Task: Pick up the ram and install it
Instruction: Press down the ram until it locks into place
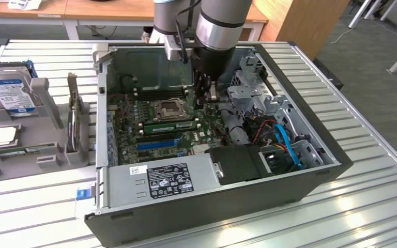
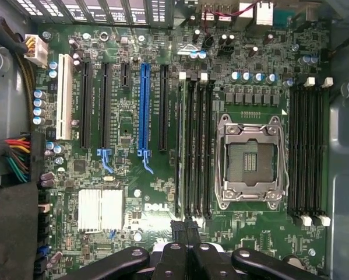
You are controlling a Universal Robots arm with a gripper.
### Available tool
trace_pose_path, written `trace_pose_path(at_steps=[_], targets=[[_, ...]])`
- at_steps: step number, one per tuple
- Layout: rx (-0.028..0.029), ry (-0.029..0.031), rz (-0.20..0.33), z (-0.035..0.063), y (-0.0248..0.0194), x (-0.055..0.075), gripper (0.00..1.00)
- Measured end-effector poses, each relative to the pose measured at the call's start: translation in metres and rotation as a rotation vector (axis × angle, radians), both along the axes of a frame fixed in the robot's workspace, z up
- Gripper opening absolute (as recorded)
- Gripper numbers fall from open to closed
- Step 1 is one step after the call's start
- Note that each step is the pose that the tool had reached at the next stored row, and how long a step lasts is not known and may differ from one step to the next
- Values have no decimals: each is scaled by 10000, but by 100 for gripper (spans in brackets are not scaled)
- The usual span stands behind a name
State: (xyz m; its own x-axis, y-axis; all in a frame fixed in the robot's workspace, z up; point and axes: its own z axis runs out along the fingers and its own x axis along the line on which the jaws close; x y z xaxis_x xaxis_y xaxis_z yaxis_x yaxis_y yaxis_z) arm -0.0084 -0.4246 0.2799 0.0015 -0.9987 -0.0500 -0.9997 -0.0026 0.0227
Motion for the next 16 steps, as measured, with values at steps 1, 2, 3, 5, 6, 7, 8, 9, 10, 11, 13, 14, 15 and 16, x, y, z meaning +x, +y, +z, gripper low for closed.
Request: trace_pose_path(at_steps=[1, 2, 3, 5, 6, 7, 8, 9, 10, 11, 13, 14, 15, 16], targets=[[-1, 0, -1, -5, 0, 0, 10], [-5, -1, -1, -9, 0, 0, 10], [-11, 0, -1, -13, 0, 0, 10], [-28, 0, -1, -23, 0, 0, 10], [-40, 0, -1, -27, 0, 0, 10], [-52, 1, 0, -30, 0, 0, 10], [-62, 1, 0, -33, 0, 0, 10], [-71, 1, 0, -36, 0, 0, 10], [-80, 0, 0, -39, 0, 0, 10], [-90, 0, 0, -42, 0, 0, 10], [-107, 0, 0, -47, 0, 0, 10], [-116, 0, 0, -50, 0, 0, 10], [-124, 0, -1, -53, 0, 0, 10], [-130, 0, 0, -56, 0, 0, 10]])
